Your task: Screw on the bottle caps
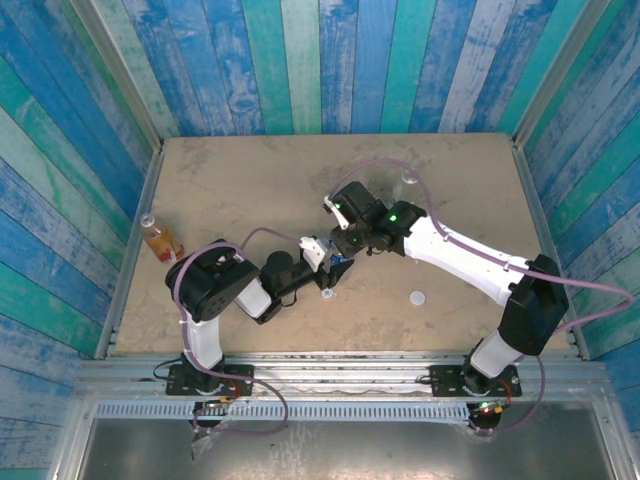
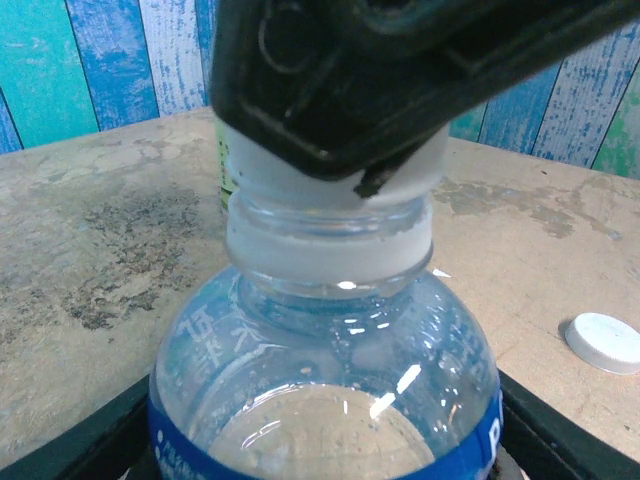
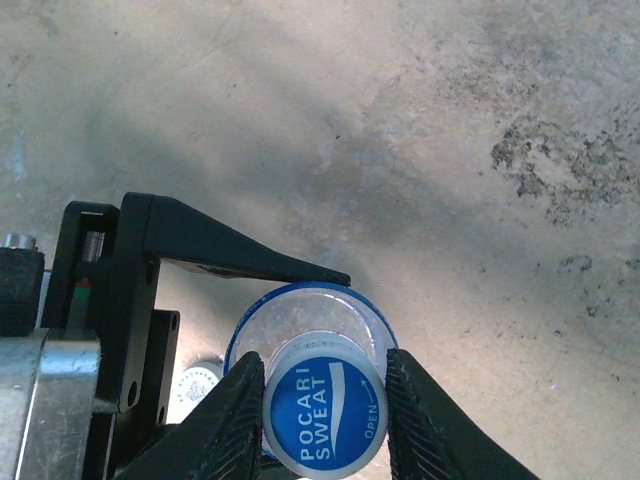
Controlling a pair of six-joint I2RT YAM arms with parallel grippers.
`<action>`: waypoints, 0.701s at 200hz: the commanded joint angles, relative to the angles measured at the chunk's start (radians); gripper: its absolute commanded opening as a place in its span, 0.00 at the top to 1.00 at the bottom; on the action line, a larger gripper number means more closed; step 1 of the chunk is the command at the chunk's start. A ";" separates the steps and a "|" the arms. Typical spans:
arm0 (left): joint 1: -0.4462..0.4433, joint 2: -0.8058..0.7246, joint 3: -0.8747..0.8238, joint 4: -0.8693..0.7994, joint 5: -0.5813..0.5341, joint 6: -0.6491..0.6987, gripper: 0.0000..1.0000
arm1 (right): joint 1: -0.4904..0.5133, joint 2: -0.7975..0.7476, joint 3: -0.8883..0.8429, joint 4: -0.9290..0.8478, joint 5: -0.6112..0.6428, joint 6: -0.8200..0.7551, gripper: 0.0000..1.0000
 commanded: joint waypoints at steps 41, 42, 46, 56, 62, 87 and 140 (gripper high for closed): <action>-0.003 0.022 -0.009 -0.085 0.010 -0.002 0.31 | -0.024 -0.002 -0.009 -0.004 -0.092 -0.009 0.77; -0.003 0.021 -0.010 -0.085 0.010 -0.002 0.31 | -0.026 -0.003 -0.011 -0.002 -0.095 -0.009 0.77; -0.002 0.021 -0.009 -0.083 0.012 -0.004 0.31 | -0.030 -0.006 -0.017 0.006 -0.111 -0.010 0.78; -0.004 0.021 -0.011 -0.079 0.015 -0.007 0.31 | -0.042 -0.015 -0.030 0.024 -0.159 -0.027 0.79; -0.003 0.021 -0.010 -0.076 0.016 -0.009 0.31 | -0.046 -0.019 -0.037 0.033 -0.188 -0.043 0.79; -0.003 0.004 -0.015 -0.074 0.028 -0.015 0.31 | -0.061 -0.021 -0.040 0.027 -0.271 -0.149 0.79; -0.003 -0.105 -0.028 -0.131 0.045 -0.018 0.31 | -0.118 -0.005 0.005 -0.051 -0.367 -0.283 0.80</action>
